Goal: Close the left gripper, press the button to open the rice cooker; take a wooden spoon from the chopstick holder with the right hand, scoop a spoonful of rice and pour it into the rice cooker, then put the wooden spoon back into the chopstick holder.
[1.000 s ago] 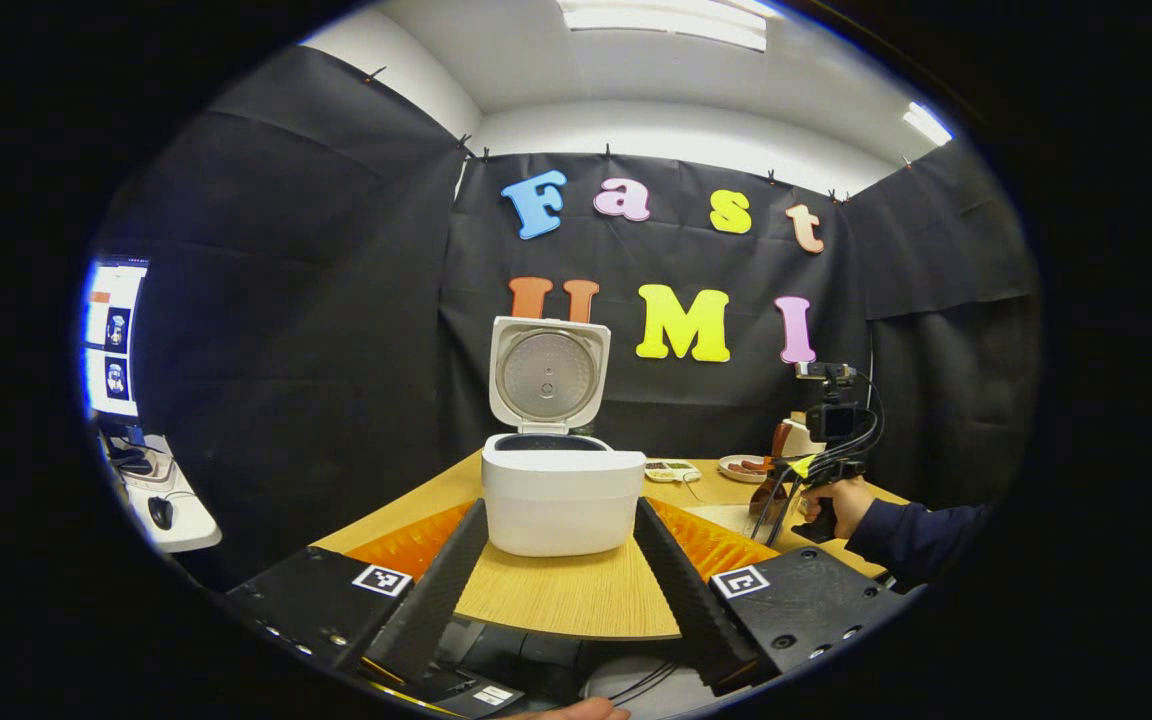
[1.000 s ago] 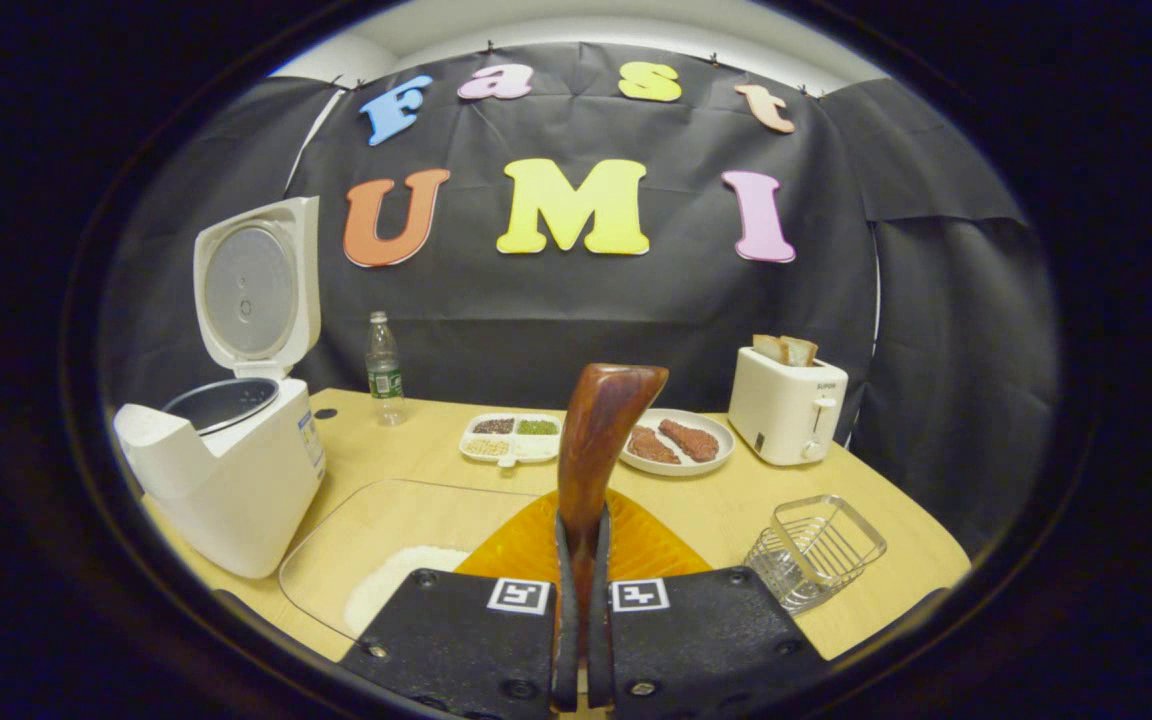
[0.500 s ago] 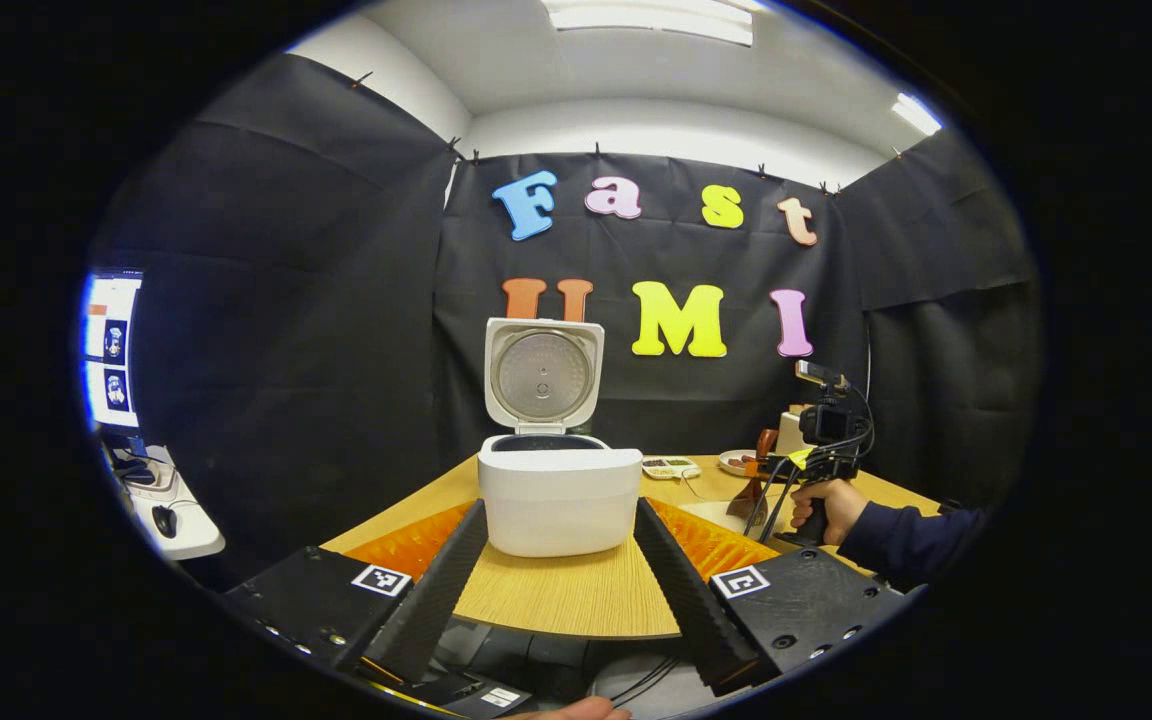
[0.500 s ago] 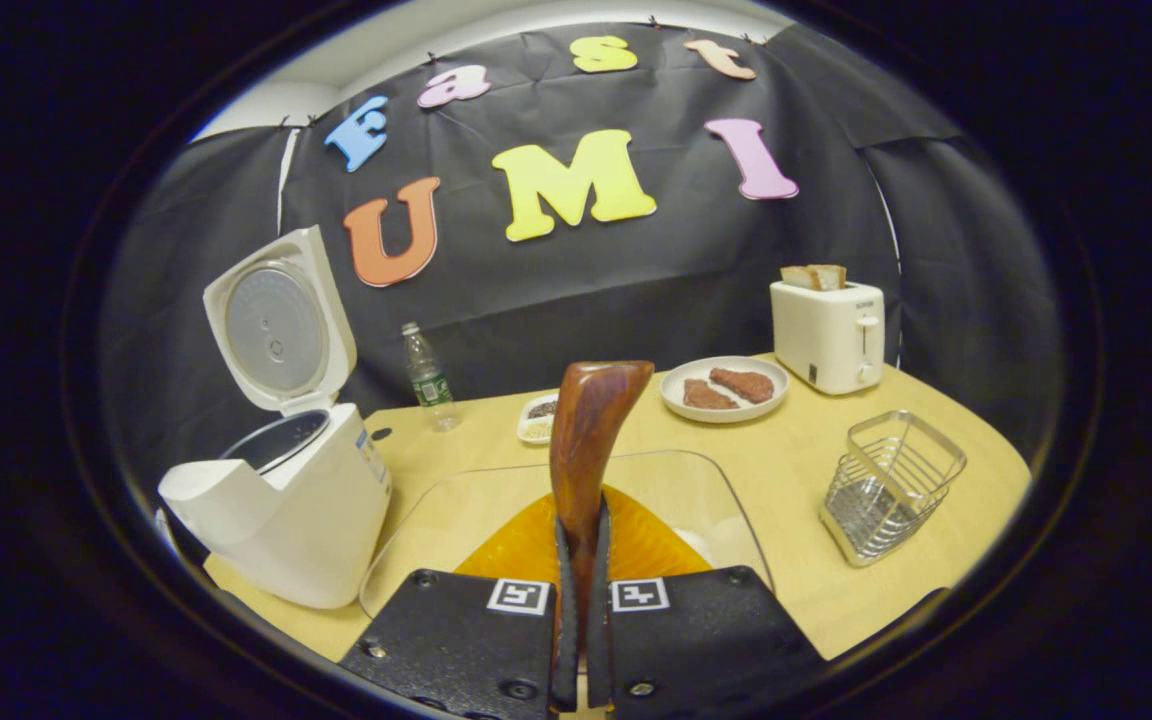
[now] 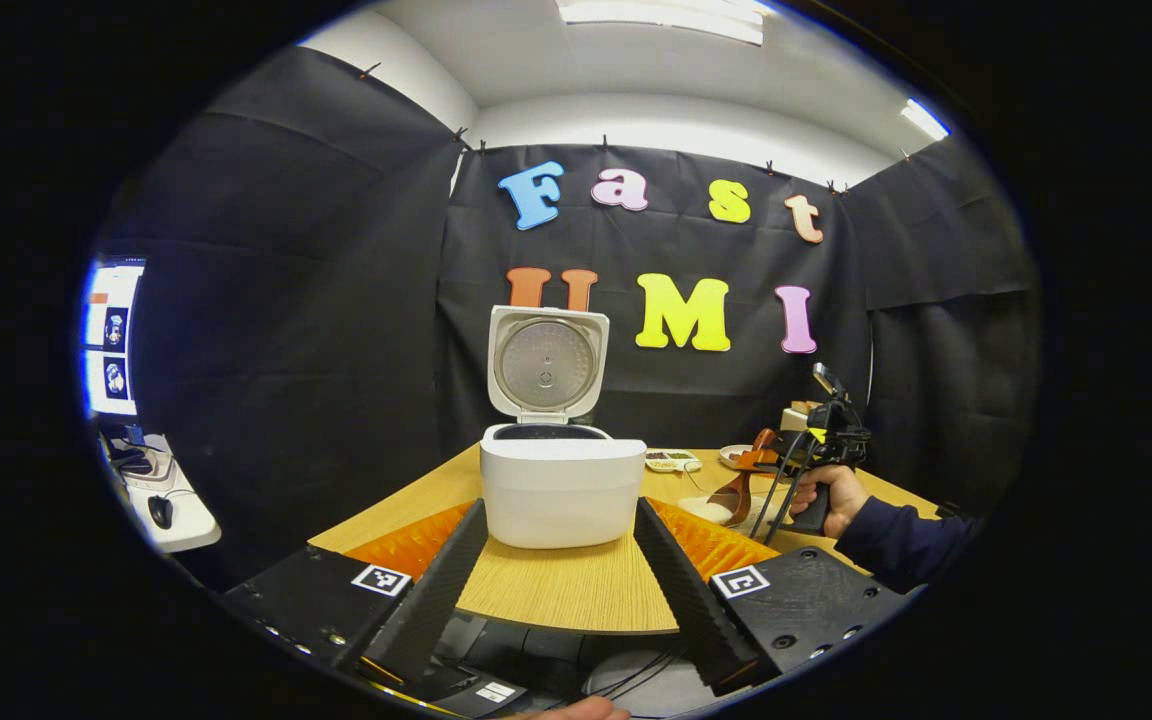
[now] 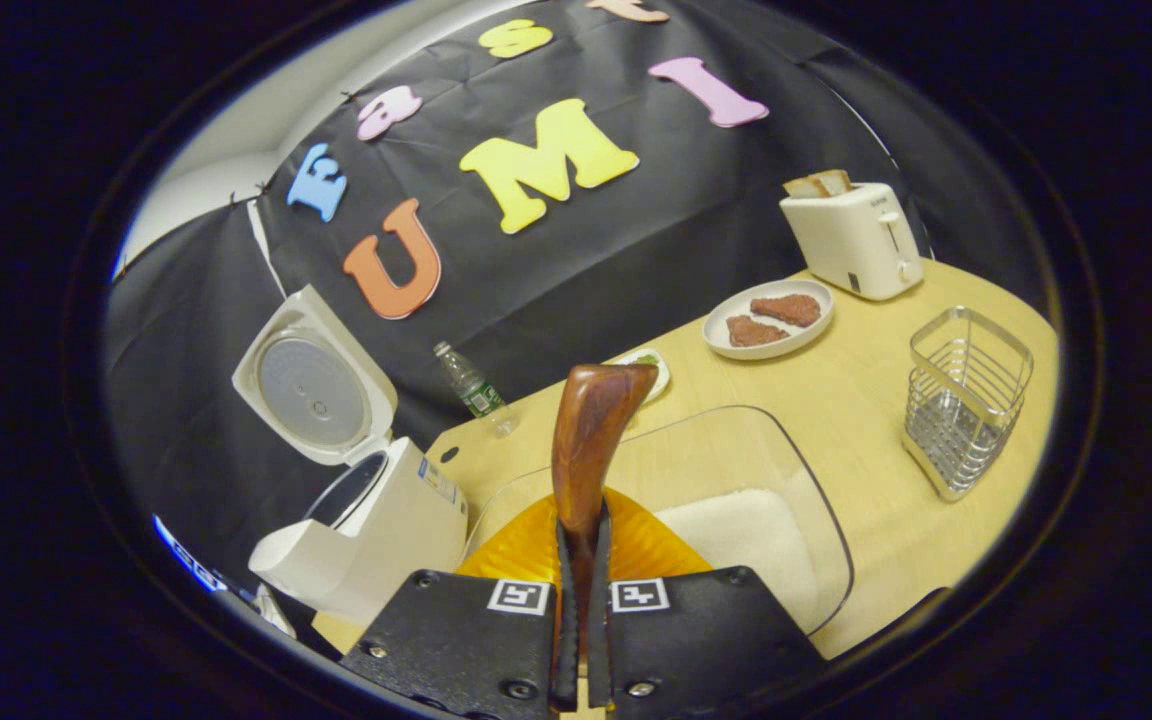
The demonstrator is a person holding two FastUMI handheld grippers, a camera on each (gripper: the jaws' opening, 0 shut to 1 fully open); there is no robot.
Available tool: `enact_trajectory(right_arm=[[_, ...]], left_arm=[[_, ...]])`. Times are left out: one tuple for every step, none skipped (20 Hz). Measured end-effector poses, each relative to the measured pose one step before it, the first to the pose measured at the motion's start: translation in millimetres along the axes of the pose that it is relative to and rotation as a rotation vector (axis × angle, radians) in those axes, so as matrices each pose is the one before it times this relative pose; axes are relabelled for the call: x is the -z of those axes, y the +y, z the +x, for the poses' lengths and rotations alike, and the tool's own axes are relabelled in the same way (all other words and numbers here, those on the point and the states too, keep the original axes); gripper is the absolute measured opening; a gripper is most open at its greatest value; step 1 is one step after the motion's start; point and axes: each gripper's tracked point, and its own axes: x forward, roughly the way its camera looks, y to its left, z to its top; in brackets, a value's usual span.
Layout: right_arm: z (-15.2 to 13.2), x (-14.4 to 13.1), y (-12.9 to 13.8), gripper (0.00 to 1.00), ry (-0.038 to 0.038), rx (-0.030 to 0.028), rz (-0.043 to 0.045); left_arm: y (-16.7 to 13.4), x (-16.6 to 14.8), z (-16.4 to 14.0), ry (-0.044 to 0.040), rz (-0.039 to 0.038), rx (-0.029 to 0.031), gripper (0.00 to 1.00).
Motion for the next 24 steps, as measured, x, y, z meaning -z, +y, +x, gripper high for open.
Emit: enact_trajectory(right_arm=[[-1.62, -5.82, -5.30, 0.09, -0.00980, 0.00295, 0.01665], [-4.12, -7.09, -4.56, 0.09, -0.02022, 0.00291, 0.01411], [-2.03, -8.39, -3.53, 0.09, -0.01627, -0.00270, 0.01880], [-2.68, -4.23, -2.23, 0.09, -0.00459, -0.00309, 0.02260], [-3.16, -5.39, -3.76, 0.09, -0.00588, -0.00309, 0.03369], [-3.55, -6.78, -0.78, 0.09, -0.00938, -0.00953, 0.03510], [-3.22, -6.46, 0.13, 0.09, -0.01094, -0.01506, 0.02640], [-3.22, -6.13, -1.48, 0.09, -0.01064, -0.00246, 0.01882], [-2.33, -5.98, -4.17, 0.09, -0.00983, 0.00819, 0.01719], [-2.74, -4.94, -3.59, 0.09, -0.01016, 0.00422, 0.02321], [-2.36, -3.74, 2.09, 0.09, -0.00807, -0.01096, 0.03347], [-1.61, -0.88, 3.08, 0.09, 0.00684, -0.01729, 0.03686], [-2.23, -0.79, 2.03, 0.09, 0.00653, -0.01424, 0.06411], [-1.02, 0.17, 0.33, 0.09, 0.01425, -0.00680, 0.06173], [-0.49, 0.17, 1.41, 0.08, 0.01096, -0.01215, 0.06565], [0.36, 1.33, 2.89, 0.09, 0.01824, -0.01849, 0.06300], [-0.90, 4.07, 5.18, 0.08, 0.02414, -0.02163, 0.06994], [1.32, 3.06, 4.39, 0.09, 0.02161, -0.02483, 0.07871], [0.70, 5.29, 5.64, 0.09, 0.02020, -0.02139, 0.07543], [-2.99, 4.01, 7.66, 0.08, 0.01476, -0.01834, 0.04899], [-0.46, 1.12, 6.02, 0.08, -0.00512, -0.00317, 0.03550], [0.65, 0.79, 5.11, 0.08, -0.00531, 0.00425, 0.01866], [1.78, 2.03, 7.40, 0.08, 0.00024, -0.00194, 0.00622], [1.94, 4.52, 10.95, 0.08, 0.00460, -0.00625, -0.00102]], left_arm=[[-0.08, -0.67, 0.03, 0.00014, 0.00052, -0.00205, 0.94], [-0.94, 0.87, 0.90, -0.00006, 0.00338, -0.00135, 0.94], [0.28, 1.59, 2.01, 0.00526, 0.00355, -0.00196, 0.94], [0.25, 1.78, 0.83, 0.00362, 0.00184, 0.00006, 0.94], [-1.86, 0.86, 0.77, 0.00422, 0.00052, 0.00342, 0.94], [-2.58, 0.86, 0.60, 0.00433, -0.00168, 0.00438, 0.94], [-2.93, 0.70, -0.33, 0.00260, -0.00147, 0.00516, 0.94], [-1.91, 0.44, 0.01, 0.00159, 0.00177, 0.00573, 0.94], [-1.85, -0.65, -0.21, 0.00046, 0.00477, 0.00188, 0.94], [0.66, -0.28, 0.10, -0.00151, 0.00541, -0.00105, 0.94], [-0.40, -0.87, -0.39, -0.00268, 0.00494, 0.00139, 0.94], [-1.73, -0.10, -0.38, -0.00037, 0.00459, 0.00154, 0.94], [-0.04, 0.90, -0.95, 0.00396, 0.00569, -0.00373, 0.94], [1.37, 2.70, -0.09, 0.00270, 0.01020, -0.00710, 0.94], [0.58, -0.20, -0.50, 0.00063, 0.01105, -0.00598, 0.94], [0.45, 0.97, 0.90, 0.00448, 0.00766, -0.00193, 0.94], [-0.94, 1.02, 0.66, 0.00311, 0.00340, 0.00108, 0.94], [0.00, -0.76, -1.17, 0.00033, -0.00034, 0.00198, 0.94], [0.11, -0.54, -0.76, -0.00115, -0.00537, -0.00168, 0.94], [1.78, -0.30, -0.62, 0.00207, -0.01027, -0.00376, 0.94], [-0.25, -0.48, -0.63, 0.00007, -0.00741, 0.00409, 0.94], [-0.95, -1.75, -1.14, -0.00278, -0.00488, 0.00433, 0.94], [1.69, -1.50, -0.52, -0.00251, -0.00477, -0.00166, 0.94], [2.52, -1.10, -0.73, -0.00319, -0.00410, -0.00050, 0.94]])
